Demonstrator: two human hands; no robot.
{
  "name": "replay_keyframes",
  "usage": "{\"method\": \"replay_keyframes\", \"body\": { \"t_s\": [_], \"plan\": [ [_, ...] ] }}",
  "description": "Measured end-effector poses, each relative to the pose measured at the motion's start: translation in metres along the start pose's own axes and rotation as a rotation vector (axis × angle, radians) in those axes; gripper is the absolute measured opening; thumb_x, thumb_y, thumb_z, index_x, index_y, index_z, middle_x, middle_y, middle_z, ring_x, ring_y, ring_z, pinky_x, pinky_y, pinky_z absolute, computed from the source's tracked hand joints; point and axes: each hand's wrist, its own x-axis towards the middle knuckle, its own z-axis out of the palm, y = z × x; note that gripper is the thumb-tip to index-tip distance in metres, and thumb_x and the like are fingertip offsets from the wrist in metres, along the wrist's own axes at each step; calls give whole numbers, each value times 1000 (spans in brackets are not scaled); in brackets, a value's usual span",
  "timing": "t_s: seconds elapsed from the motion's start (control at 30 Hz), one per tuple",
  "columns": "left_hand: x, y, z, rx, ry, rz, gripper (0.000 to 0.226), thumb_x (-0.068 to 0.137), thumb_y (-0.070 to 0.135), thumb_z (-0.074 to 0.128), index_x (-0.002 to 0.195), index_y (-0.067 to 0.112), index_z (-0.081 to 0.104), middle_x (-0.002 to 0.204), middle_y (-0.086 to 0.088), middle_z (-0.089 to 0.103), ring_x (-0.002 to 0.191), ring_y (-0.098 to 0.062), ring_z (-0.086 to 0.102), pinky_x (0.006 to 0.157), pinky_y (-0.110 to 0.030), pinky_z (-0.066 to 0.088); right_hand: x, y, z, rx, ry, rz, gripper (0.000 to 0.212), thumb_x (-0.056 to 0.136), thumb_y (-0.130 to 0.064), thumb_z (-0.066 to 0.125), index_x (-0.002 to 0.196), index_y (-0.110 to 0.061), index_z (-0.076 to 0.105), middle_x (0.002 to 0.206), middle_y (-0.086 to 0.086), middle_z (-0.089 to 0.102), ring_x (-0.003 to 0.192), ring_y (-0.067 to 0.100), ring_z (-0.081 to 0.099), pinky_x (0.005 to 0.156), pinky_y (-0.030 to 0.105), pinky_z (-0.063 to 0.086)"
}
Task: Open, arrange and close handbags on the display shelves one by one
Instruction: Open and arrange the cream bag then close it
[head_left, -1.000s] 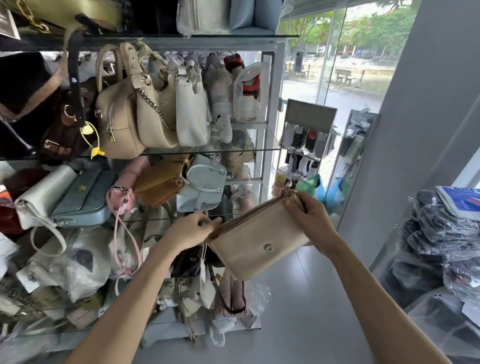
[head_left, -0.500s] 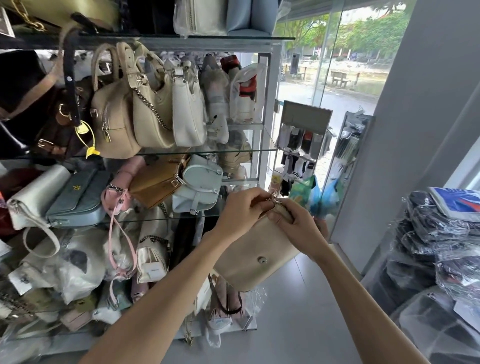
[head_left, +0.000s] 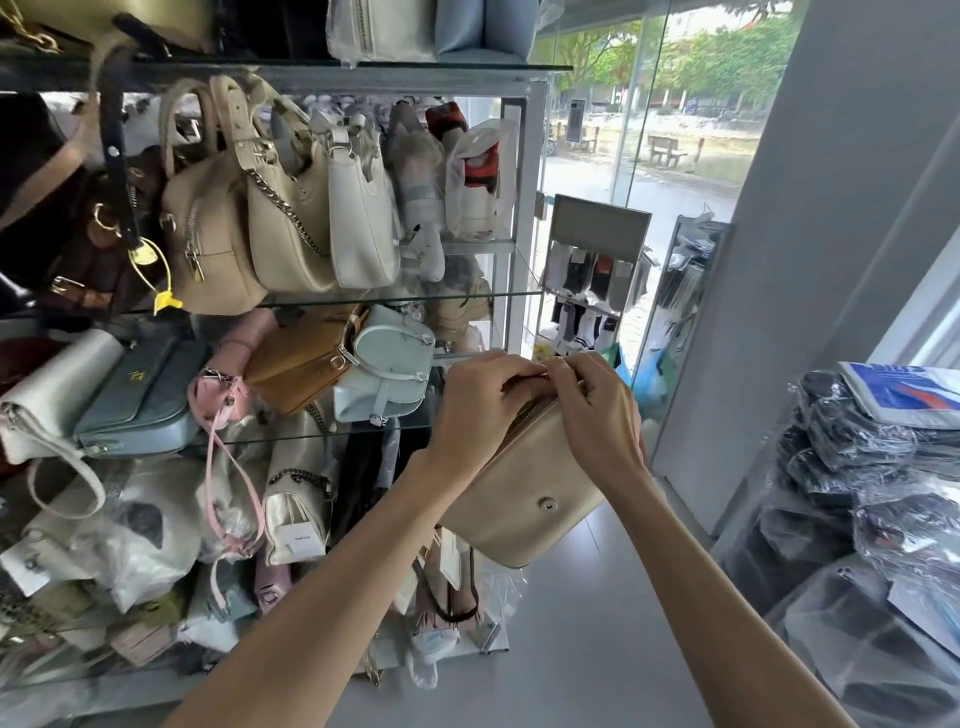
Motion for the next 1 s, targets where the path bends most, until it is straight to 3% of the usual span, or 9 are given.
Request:
{"method": "replay_keyframes", "body": {
  "t_s": [0.1,0.33,0.47,0.57,0.67,0.73,0.8,0.9,1.0],
  "plan": [
    [2,-4,-6,70,-50,139,11,84,15,83,94,11,82,82,-3,71,73,-13,65,69,-22,50,0,-2,0,-9,43,-1,33,103,-36,53,72,-25,57,81,-9,57,74,6,53,65,31,39],
    [-4,-24,-11,238,-208,373,10,91,3,73,100,5,77,88,-9,64,87,-26,61,76,-37,54,-1,-9,4,-133,123,27,31,102,-30,50,74,-18,55,87,-8,56,70,16,53,60,32,35],
    [-12,-47,-24,377,-429,450,11,89,3,74,100,7,75,95,-7,67,97,-27,65,94,-48,57,11,3,-11,-140,259,203,25,105,-27,47,87,-16,59,96,-4,58,79,18,52,68,32,31],
    [-25,-69,-50,429,-452,434,23,80,0,81,100,9,75,96,-4,70,105,-23,65,106,-55,51,28,22,-27,-87,354,323,34,105,-27,44,72,-19,48,83,1,54,75,24,47,69,34,30],
    [-27,-76,-57,473,-513,454,24,75,3,87,95,15,78,85,4,68,89,-16,62,109,-52,49,31,26,-23,-81,341,315,38,104,-28,44,67,-20,39,73,-2,47,65,19,42,65,35,29],
    [-26,-78,-57,439,-591,318,15,81,17,86,94,21,81,84,9,71,83,-14,63,100,-49,53,28,26,-19,-72,311,291,39,105,-28,43,67,-19,38,72,-3,46,62,13,39,64,36,29],
    [-27,-77,-63,298,-674,21,17,89,37,78,101,27,82,90,10,74,87,-12,65,88,-46,54,26,29,-18,-47,273,261,39,105,-27,43,67,-17,38,70,-2,44,62,15,40,64,38,28],
    [-31,-68,-66,91,-716,-404,59,90,79,47,126,38,71,117,7,75,111,-14,68,99,-40,52,24,31,-15,-7,221,242,34,104,-26,43,74,-9,49,71,0,47,71,25,44,65,39,29],
    [-24,-52,-52,-30,-693,-638,75,90,84,25,133,35,63,116,5,73,115,-17,65,99,-35,49,23,27,-9,9,156,185,34,106,-30,45,83,-8,57,77,2,57,77,25,51,66,37,34]
  ]
}}
